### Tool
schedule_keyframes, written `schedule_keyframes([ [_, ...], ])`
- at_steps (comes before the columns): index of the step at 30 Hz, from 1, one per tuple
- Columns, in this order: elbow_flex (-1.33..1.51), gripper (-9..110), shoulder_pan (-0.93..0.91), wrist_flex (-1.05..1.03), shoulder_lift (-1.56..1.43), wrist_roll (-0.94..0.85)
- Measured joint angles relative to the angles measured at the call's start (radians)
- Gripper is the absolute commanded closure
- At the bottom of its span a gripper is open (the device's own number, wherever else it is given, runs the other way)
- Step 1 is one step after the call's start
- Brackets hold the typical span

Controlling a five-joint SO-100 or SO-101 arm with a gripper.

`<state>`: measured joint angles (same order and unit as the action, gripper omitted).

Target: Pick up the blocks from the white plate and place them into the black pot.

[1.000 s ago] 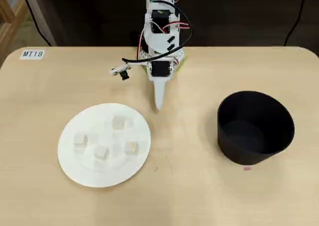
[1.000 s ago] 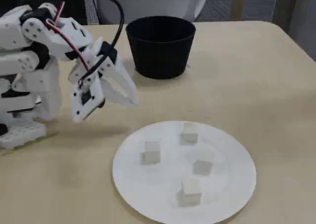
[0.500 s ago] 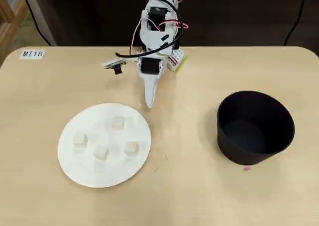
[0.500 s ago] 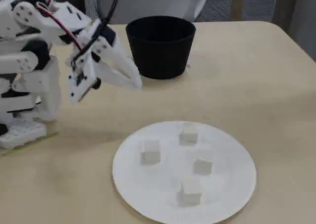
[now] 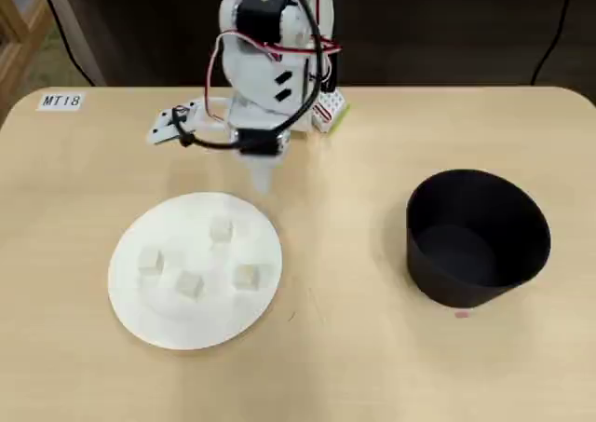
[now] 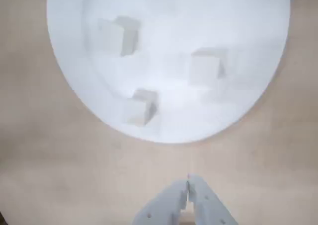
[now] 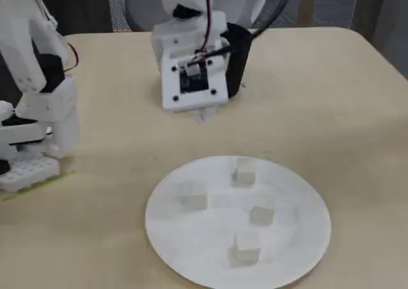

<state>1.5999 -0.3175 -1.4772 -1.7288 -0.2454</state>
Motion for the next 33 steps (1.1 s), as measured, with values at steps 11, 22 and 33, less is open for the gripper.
schedule_keyframes([
  [11, -0.133, 92, -0.129, 0.015, 0.273, 0.002],
  [22, -0.135, 74, -0.133, 0.153, 0.319, 0.005],
  [33, -0.19, 71, -0.137, 0.184, 0.439, 0.014],
])
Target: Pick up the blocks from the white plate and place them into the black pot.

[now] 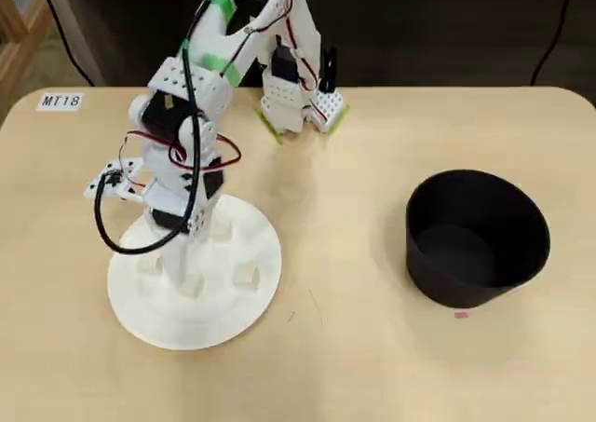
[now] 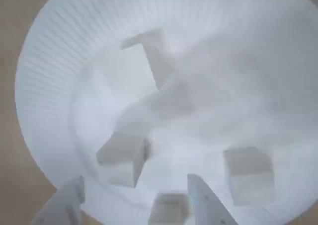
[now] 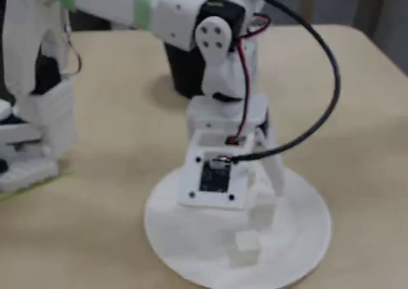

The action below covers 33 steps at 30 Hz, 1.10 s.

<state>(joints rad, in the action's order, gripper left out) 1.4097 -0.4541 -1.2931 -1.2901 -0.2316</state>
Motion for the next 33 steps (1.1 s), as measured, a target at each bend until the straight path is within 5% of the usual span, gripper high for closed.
schedule_keyframes([
  [27, -0.051, 83, 0.014, 0.179, 0.156, 0.115],
  [33, -0.057, 97, 0.014, 0.221, 0.169, 0.14],
])
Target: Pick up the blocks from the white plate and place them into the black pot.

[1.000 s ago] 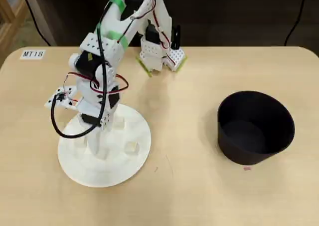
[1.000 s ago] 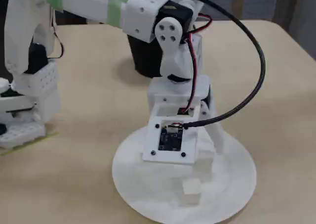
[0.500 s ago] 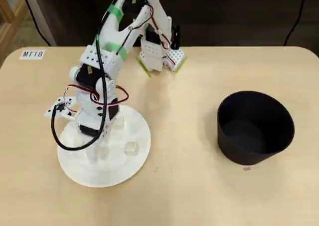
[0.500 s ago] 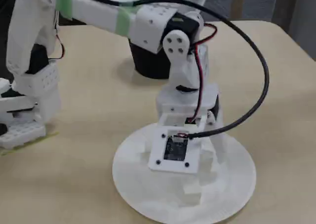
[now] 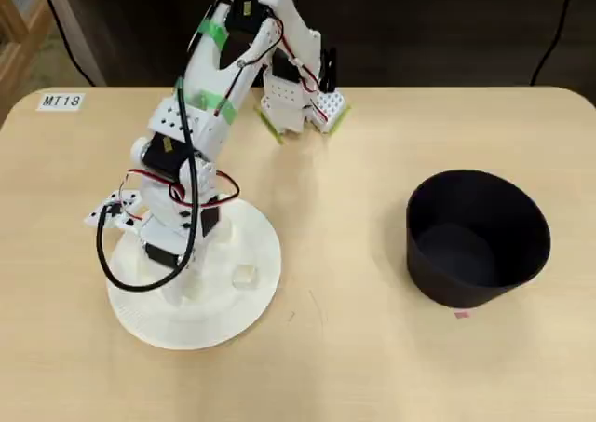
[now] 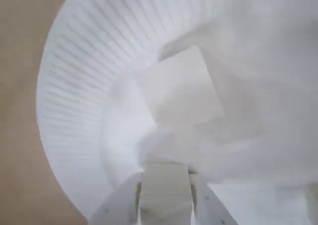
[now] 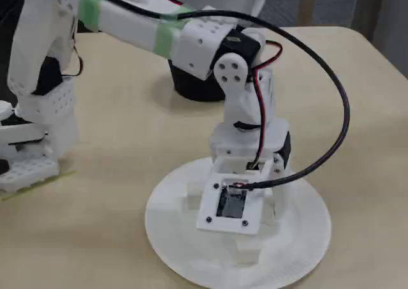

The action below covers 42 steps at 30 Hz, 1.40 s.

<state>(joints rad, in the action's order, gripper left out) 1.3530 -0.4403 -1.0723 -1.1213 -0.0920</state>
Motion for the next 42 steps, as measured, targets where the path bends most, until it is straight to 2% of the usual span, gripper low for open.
schedule_keyframes([
  [3, 0.0, 103, 0.005, 0.017, 0.0, 0.017],
  [13, -0.005, 104, 0.009, 0.038, -0.02, 0.038],
  [18, -0.005, 104, 0.041, 0.052, -0.187, 0.048],
  [22, -0.005, 104, 0.101, -0.02, -0.351, 0.015],
  [27, 0.0, 104, 0.282, -0.184, -0.541, -0.106],
  [32, 0.103, 104, 0.58, -0.206, -0.744, -0.206],
  [37, 0.382, 104, 0.853, -0.04, -0.976, -0.176],
  [42, 0.525, 104, 1.008, 0.074, -1.0, -0.161],
])
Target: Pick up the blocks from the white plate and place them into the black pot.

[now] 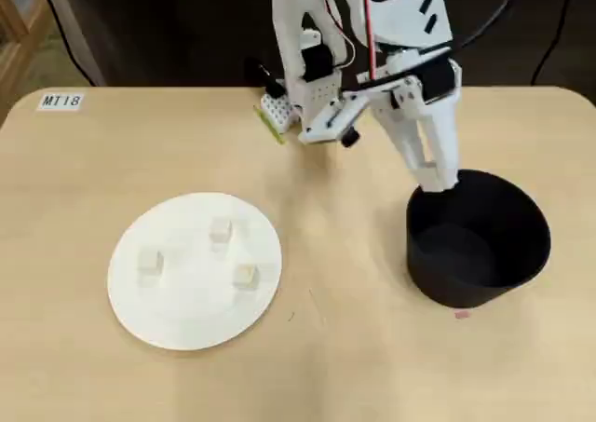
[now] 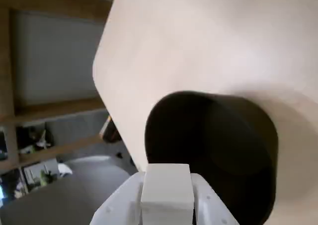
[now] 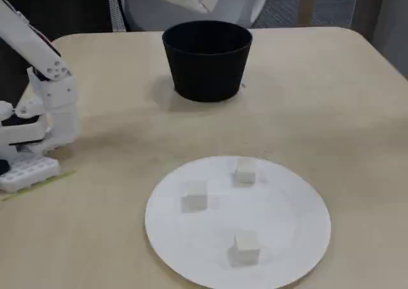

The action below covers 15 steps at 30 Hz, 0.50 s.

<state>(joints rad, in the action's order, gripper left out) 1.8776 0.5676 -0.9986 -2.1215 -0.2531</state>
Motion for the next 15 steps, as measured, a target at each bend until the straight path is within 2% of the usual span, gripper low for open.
schedule_keyframes([
  [6, 0.063, 104, 0.089, 0.156, 0.084, 0.006],
  [7, 0.067, 101, 0.092, 0.176, 0.1, 0.008],
  [9, 0.069, 85, 0.095, 0.202, 0.123, 0.014],
  [10, 0.069, 80, 0.095, 0.209, 0.124, 0.012],
  [15, 0.069, 77, 0.086, 0.213, 0.124, 0.0],
])
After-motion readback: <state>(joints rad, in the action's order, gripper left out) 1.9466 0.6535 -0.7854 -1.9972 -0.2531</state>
